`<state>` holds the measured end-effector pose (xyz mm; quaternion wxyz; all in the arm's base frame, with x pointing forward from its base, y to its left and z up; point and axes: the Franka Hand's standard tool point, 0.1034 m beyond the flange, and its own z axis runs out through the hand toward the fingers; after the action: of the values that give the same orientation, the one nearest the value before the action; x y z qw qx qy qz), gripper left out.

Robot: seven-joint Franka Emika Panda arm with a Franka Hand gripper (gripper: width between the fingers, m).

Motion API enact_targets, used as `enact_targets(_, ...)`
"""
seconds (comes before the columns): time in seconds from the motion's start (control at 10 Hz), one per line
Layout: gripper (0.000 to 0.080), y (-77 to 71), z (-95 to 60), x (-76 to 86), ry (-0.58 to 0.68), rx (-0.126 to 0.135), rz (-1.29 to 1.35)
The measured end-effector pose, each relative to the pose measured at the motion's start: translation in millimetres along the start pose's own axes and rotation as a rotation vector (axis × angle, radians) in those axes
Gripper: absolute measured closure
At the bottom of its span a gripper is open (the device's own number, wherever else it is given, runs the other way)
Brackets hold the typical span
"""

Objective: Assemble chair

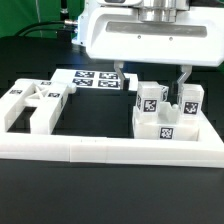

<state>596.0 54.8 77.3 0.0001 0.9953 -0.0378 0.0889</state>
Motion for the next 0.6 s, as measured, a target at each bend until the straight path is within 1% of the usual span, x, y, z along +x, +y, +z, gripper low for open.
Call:
enact_targets(0.2,0.0150,1.8,0.0,0.3,0.000,-0.002,-0.110)
enact_targets(0.4,0.0411,3.5,0.1,0.6,0.000,-0.003,-0.157)
enact_targets(0.5,0.0515,3.4,0.1,0.6,0.000,-0.003,-0.153)
enact_targets(0.6,0.0515,3.4,0.1,0.6,0.000,-0.003,-0.153)
